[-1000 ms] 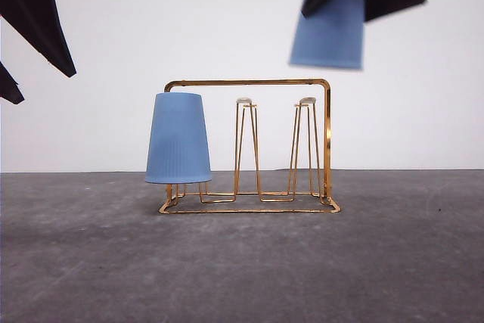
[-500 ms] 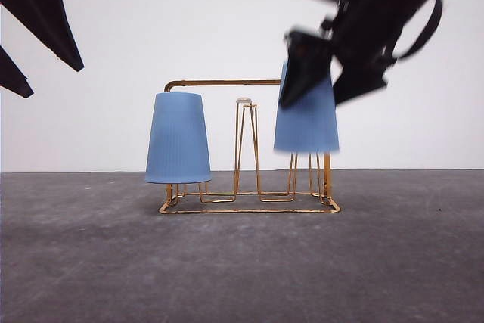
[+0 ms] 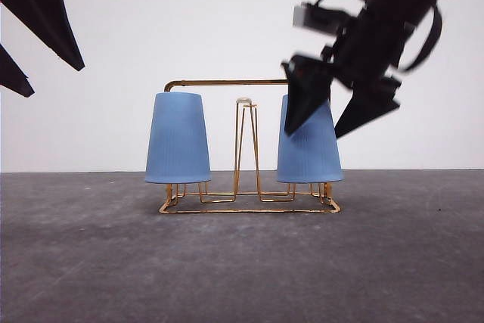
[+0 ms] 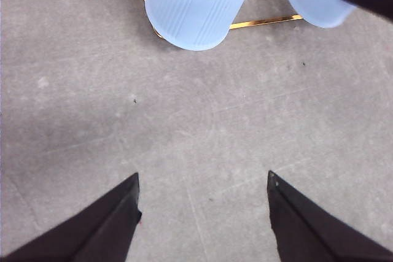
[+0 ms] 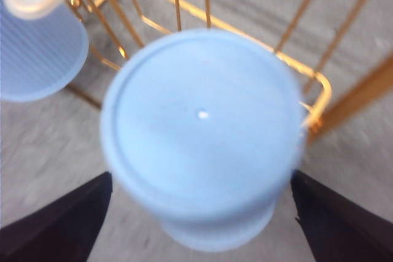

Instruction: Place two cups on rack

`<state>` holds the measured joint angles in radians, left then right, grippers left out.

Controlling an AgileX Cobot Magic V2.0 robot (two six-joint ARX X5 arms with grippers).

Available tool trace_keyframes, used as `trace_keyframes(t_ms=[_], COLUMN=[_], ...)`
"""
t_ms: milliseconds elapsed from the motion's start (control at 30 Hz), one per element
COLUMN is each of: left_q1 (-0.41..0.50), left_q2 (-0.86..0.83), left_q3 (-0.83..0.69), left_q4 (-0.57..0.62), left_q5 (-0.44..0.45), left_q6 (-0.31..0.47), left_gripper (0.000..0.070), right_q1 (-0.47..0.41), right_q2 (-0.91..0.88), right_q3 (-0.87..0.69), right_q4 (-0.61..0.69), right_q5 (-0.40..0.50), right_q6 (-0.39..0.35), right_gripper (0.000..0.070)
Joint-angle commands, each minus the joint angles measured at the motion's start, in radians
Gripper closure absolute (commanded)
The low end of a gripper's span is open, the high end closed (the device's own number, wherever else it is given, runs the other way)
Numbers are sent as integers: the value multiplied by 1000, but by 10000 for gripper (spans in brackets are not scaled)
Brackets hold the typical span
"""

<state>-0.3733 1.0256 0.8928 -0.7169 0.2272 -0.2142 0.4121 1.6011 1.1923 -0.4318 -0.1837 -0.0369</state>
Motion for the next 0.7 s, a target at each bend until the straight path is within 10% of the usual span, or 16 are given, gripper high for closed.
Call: trace_keyframes(t_ms=[0, 233, 667], left_q1=[-4, 0, 102], left_q2=[8, -6, -291], left_q3=[11, 10, -181], left_q4=[6, 4, 91], left_q5=[-2, -8, -24], left_q6=[3, 22, 33], left_gripper=[317, 318, 318], right_q1=[2, 2, -52], right_q2=[-25, -170, -743], right_q3=[80, 97, -544], right_q4=[-122, -314, 128], right_q5=[-3, -9, -78], right_q6=[26, 25, 140], right_gripper=[108, 135, 151])
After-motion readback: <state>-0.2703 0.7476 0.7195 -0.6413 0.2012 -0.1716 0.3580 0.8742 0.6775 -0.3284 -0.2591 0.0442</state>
